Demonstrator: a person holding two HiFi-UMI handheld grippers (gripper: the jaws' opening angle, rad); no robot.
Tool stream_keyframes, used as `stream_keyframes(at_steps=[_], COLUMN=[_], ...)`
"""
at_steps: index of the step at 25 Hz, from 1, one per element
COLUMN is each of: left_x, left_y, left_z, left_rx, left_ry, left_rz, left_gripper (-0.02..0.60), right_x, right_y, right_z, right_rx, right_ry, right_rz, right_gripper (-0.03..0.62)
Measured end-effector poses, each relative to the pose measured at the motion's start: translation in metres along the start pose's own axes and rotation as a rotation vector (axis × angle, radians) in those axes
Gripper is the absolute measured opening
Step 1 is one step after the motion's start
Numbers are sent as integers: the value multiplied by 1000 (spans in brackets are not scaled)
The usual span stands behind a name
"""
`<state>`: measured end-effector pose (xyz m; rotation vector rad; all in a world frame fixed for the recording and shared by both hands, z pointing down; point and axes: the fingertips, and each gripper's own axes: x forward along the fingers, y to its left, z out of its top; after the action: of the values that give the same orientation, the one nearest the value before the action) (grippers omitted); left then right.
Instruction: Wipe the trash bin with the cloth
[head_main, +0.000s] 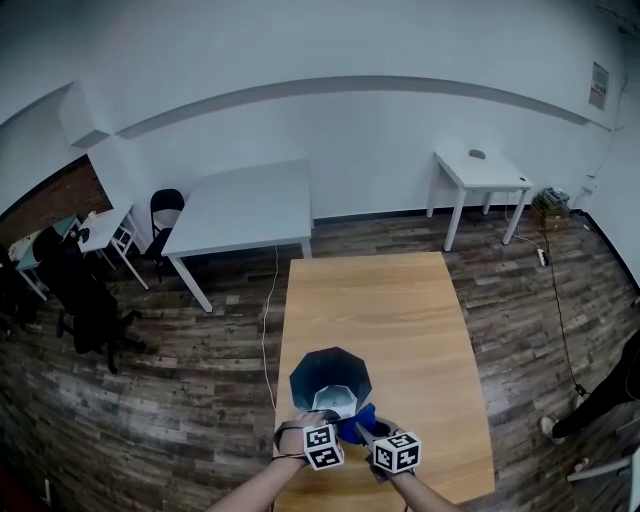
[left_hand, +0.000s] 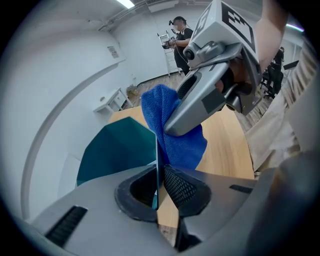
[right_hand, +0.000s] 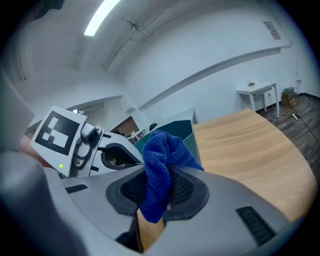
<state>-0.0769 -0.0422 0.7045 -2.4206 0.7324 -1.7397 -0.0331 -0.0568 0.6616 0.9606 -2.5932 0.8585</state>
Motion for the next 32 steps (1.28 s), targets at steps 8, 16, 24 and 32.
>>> stream_keyframes(at_steps=[8, 16, 24, 32], left_x=[2, -1, 1, 4], left_y=[1, 4, 5, 8], left_z=[5, 8, 14, 13], left_rx=[13, 12, 5, -18], left_ry=[-12, -27, -24, -27], left_rz=[-24, -43, -49, -79], left_gripper=[43, 40, 38, 35], right_x=[12, 41, 78, 121], right_y=[-15, -44, -84, -113], right_z=[-9, -46, -103, -155], right_rx=[23, 23, 203, 256], right_ry=[18, 88, 176, 296], right_rz=[-28, -46, -86, -133], right_gripper=[80, 80, 80, 80])
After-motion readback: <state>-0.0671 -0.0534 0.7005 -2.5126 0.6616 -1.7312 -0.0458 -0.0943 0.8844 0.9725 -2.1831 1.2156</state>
